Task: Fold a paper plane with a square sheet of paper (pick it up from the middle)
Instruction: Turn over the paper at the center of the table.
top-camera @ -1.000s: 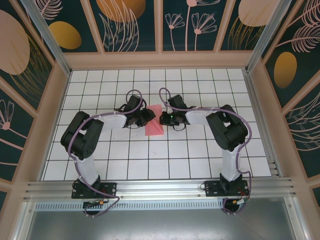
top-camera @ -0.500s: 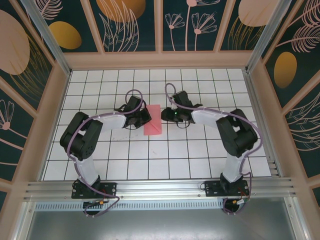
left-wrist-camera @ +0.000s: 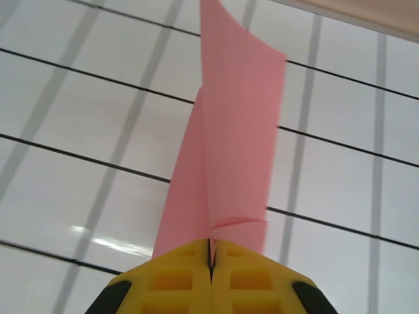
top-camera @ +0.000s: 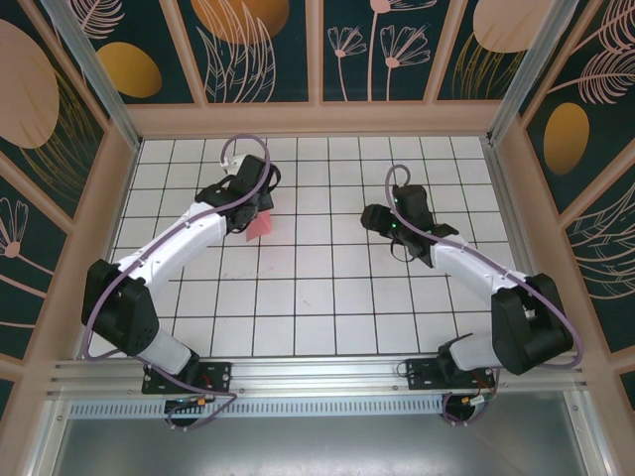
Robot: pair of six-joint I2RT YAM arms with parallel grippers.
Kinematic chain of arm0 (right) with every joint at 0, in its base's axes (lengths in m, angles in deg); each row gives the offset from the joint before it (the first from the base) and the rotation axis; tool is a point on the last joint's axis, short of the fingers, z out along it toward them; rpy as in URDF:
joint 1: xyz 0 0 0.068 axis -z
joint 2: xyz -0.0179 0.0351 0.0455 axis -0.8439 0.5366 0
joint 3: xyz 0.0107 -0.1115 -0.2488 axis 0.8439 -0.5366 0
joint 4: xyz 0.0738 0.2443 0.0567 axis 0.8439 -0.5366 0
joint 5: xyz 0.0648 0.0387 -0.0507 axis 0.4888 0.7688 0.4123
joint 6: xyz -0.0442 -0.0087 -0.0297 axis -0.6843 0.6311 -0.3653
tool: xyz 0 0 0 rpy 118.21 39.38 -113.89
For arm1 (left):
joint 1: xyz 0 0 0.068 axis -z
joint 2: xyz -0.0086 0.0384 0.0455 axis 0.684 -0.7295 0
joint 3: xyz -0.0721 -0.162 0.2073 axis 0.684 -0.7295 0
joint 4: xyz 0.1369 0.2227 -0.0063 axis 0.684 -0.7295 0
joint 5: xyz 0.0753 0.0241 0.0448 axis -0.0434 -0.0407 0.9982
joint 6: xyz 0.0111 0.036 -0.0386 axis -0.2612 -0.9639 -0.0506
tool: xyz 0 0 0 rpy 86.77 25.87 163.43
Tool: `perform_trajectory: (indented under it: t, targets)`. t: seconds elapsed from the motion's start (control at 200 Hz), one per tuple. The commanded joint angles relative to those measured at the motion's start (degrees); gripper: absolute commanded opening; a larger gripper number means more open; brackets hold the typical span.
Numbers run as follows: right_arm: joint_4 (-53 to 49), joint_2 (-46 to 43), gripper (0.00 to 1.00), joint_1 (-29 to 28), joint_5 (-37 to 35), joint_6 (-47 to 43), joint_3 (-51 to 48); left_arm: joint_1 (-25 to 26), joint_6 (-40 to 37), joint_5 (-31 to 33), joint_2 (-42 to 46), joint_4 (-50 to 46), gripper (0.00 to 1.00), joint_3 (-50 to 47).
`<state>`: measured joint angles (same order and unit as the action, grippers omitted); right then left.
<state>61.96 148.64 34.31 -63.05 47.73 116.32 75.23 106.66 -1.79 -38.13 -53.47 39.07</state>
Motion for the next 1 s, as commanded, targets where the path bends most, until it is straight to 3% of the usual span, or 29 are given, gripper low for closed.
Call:
perform_trajectory:
  t: [0.0, 0.14, 0.375, 0.675, 0.996]
  targets:
    - [0.0, -2.4, 0.62, 2.0, -2.8, 2.3, -1.7, 1.9, 0.8, 20.8, -5.6, -18.3, 0.05, 3.1]
    - [0.1, -2.8, 0.62, 4.1, -2.2, 3.5, -2.9, 3.9, 4.3, 26.8, -14.9, -24.1, 0.05, 6.7]
    - [0.3, -3.8, 0.62, 5.7, -1.4, 4.0, -4.4, 7.4, 5.7, 28.0, -28.4, -25.7, 0.04, 13.3]
    - [0.0, -4.1, 0.62, 6.8, -1.4, 4.1, -4.8, 11.1, 0.5, 16.6, -35.6, -15.5, 0.06, 16.1]
    - [0.2, -3.8, 0.62, 7.6, -1.0, 4.3, -5.0, 12.6, -0.5, 10.4, -38.1, -11.1, 0.14, 16.7]
